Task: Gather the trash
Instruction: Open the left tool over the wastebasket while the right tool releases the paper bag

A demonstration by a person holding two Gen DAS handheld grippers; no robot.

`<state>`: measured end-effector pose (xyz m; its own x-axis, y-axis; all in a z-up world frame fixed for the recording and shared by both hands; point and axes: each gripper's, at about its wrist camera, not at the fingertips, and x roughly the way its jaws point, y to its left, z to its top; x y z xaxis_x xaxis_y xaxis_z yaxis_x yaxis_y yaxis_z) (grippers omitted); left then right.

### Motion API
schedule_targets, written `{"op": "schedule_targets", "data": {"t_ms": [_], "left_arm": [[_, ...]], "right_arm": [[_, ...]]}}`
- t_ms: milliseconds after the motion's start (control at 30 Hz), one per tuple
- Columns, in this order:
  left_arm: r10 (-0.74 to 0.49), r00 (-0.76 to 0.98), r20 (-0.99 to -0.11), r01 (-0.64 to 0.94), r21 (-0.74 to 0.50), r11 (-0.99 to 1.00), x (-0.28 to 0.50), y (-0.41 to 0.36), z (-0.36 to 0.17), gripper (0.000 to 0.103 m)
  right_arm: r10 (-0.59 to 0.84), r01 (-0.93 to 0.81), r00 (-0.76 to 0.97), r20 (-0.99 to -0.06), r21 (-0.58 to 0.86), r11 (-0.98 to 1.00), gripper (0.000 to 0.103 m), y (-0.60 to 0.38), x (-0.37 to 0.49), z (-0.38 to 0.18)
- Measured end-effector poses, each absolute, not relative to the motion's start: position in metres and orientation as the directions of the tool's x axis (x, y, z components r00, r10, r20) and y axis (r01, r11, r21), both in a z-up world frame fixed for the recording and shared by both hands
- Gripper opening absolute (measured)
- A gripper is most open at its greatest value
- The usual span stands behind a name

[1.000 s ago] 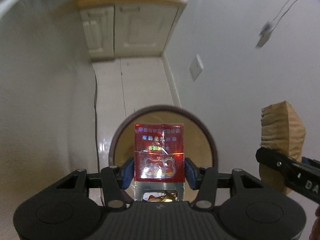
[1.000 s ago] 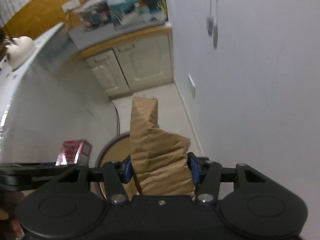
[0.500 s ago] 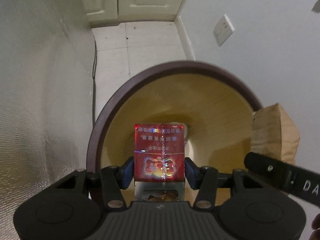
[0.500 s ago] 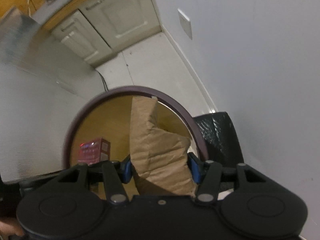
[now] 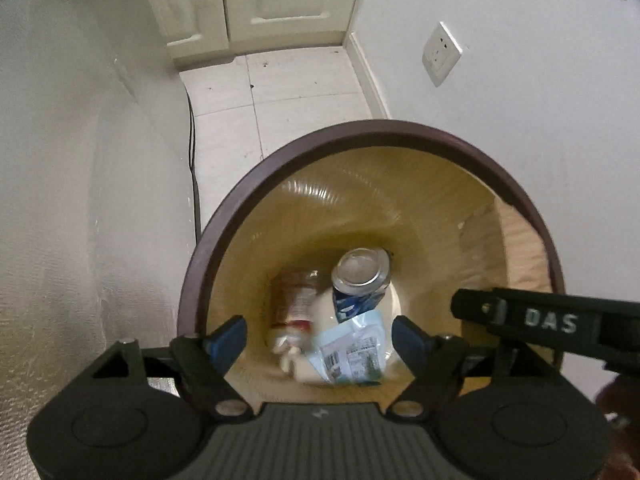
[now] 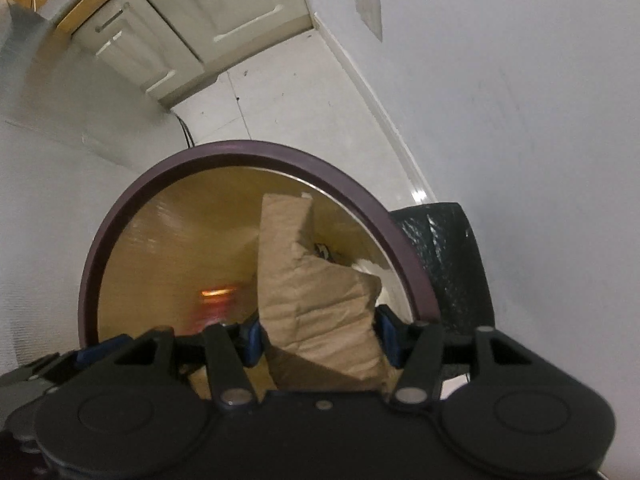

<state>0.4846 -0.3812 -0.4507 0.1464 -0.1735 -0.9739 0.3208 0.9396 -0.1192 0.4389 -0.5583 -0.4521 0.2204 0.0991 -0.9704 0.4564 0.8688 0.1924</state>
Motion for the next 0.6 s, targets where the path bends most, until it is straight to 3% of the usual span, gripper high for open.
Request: {"op": "schedule_targets", "data": {"t_ms": [400,500,600], "left_arm": [[-0.201,0.146,-0.969,0.311,-0.148,0.939,0.472,-0.358,-0.416,0.086],[-0.189,0.139,-0.972,0.301,-0.14,0.943,0.47,-0.352,-0.416,0.089],[-0.176,0.129,-0.976,0.301,-0.13,0.945,0.469,-0.35,-0.417,0.09]], "right_arm": [[0.166,0.422,0.161,-0.973,0.22,0.88,0.061,-0.541,0.451,-0.472],[0.219,0.38,0.161,-0.962,0.266,0.886,0.069,-0.527,0.456,-0.477],[0.232,0.369,0.144,-0.962,0.27,0.89,0.083,-0.517,0.457,-0.478]]}}
